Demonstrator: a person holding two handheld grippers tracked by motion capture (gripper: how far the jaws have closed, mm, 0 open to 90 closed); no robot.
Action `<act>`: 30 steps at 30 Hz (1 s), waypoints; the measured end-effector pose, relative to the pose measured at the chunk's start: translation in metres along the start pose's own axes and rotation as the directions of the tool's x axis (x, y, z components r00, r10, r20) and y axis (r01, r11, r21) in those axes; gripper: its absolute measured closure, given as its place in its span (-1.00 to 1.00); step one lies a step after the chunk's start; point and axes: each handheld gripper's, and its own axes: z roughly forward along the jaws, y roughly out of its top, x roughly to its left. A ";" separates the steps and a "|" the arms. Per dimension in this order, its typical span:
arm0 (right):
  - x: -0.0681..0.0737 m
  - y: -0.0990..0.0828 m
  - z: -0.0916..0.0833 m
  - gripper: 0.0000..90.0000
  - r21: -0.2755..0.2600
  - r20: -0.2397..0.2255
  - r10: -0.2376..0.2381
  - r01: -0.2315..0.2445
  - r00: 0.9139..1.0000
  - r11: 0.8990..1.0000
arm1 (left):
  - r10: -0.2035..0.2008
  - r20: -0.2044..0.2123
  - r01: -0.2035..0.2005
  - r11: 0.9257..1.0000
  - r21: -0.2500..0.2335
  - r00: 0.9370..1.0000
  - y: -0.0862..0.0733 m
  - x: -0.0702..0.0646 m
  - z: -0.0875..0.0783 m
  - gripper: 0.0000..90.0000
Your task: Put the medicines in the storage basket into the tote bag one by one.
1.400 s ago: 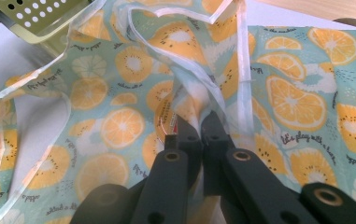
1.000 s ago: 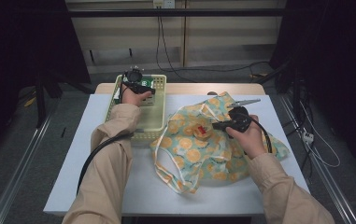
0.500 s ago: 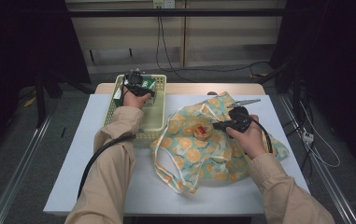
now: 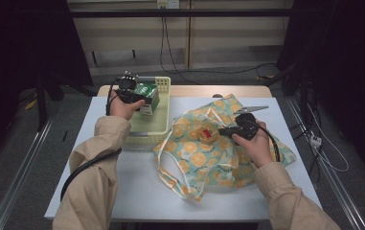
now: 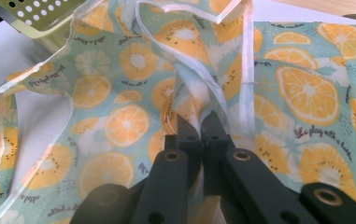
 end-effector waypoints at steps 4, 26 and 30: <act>0.001 0.000 0.002 0.99 0.014 0.009 -0.004 0.004 1.000 1.000 | 0.044 0.052 -0.044 0.999 -0.007 0.998 0.001 -0.005 -0.026 -0.62; 0.002 0.007 -0.007 0.99 -0.009 0.035 0.001 -0.001 0.999 1.000 | 0.400 0.369 -0.375 0.916 -0.141 0.839 -0.028 -0.120 -0.107 -0.62; 0.003 0.008 -0.009 0.99 -0.015 0.034 0.001 -0.001 0.999 1.000 | 0.434 0.412 -0.418 0.898 -0.134 0.801 -0.042 -0.142 -0.094 -0.62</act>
